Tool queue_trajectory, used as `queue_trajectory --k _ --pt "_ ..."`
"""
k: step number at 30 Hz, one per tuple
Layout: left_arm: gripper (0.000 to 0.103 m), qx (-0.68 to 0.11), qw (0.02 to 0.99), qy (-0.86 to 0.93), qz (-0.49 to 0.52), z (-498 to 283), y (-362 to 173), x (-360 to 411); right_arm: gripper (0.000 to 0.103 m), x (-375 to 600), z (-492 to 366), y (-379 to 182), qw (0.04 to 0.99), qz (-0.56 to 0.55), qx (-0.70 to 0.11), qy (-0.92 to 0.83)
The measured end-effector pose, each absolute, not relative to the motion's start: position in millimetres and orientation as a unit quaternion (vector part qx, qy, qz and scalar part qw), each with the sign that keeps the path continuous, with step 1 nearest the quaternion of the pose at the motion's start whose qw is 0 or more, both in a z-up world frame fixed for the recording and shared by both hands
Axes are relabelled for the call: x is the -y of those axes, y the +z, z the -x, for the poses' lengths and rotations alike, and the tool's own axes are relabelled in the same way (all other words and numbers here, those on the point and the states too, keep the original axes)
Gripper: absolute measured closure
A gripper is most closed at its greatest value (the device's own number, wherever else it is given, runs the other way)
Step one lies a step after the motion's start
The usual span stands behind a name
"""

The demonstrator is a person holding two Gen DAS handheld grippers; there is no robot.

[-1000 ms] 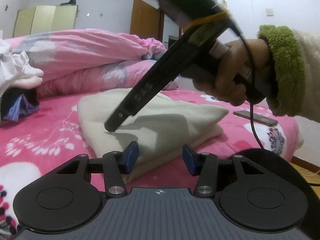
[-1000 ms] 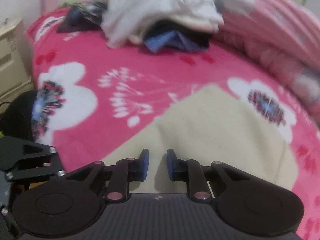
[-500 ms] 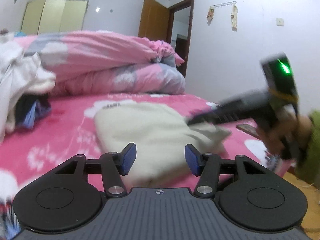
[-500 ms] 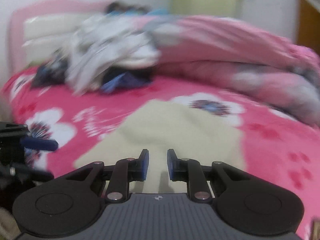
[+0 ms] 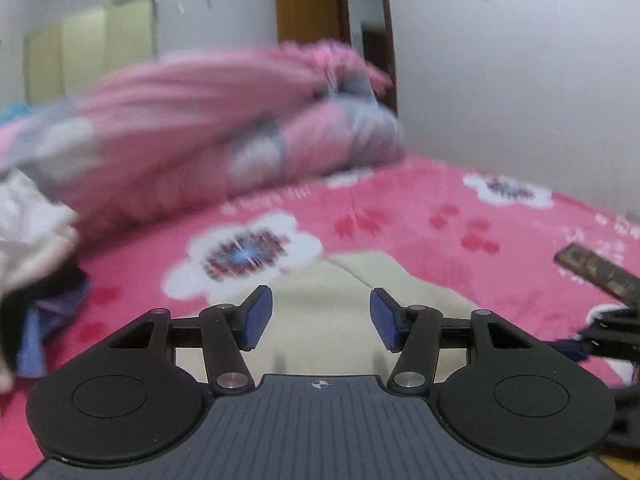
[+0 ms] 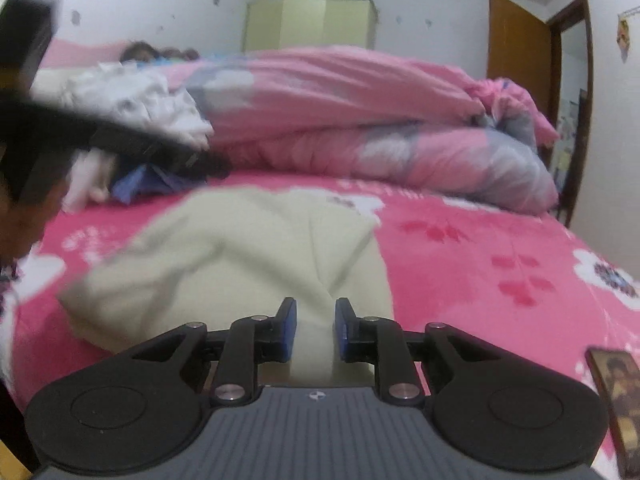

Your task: Fold clothes

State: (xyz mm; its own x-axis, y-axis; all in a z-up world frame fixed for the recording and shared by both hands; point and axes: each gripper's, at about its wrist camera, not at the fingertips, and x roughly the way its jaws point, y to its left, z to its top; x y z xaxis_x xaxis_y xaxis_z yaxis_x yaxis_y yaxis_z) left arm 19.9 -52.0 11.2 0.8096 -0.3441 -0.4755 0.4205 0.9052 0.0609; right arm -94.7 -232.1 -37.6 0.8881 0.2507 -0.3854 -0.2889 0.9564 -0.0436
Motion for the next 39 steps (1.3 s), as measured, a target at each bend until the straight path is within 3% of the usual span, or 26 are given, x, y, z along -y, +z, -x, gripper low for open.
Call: queue_trajectory --k 3,7,12,22,31,35,39 --pt "0.049 -0.296 0.933 -0.180 -0.095 -45 -8 64 0.079 242 103 -40 0.973 0.016 -0.185 0.139" --pt "0.049 -0.287 0.935 -0.184 -0.100 -44 -3 64 0.064 260 127 -40 0.975 -0.025 -0.175 0.134" --pt "0.049 -0.282 0.937 -0.178 -0.107 -59 5 76 0.063 288 141 -48 0.971 -0.094 -0.182 0.120" --pt "0.048 -0.280 0.932 -0.174 -0.148 -75 -19 89 0.068 301 144 -48 0.972 -0.127 -0.151 0.128" --pt "0.048 -0.276 0.934 -0.172 -0.148 -73 -23 91 0.076 278 124 -30 0.975 -0.085 -0.109 0.172" --pt "0.048 -0.278 0.932 -0.180 -0.144 -76 -15 89 0.077 267 95 -60 0.969 -0.057 -0.182 0.156" --pt "0.048 -0.253 0.935 -0.192 -0.157 -79 -3 92 0.078 278 90 -70 0.963 -0.101 -0.199 0.153"
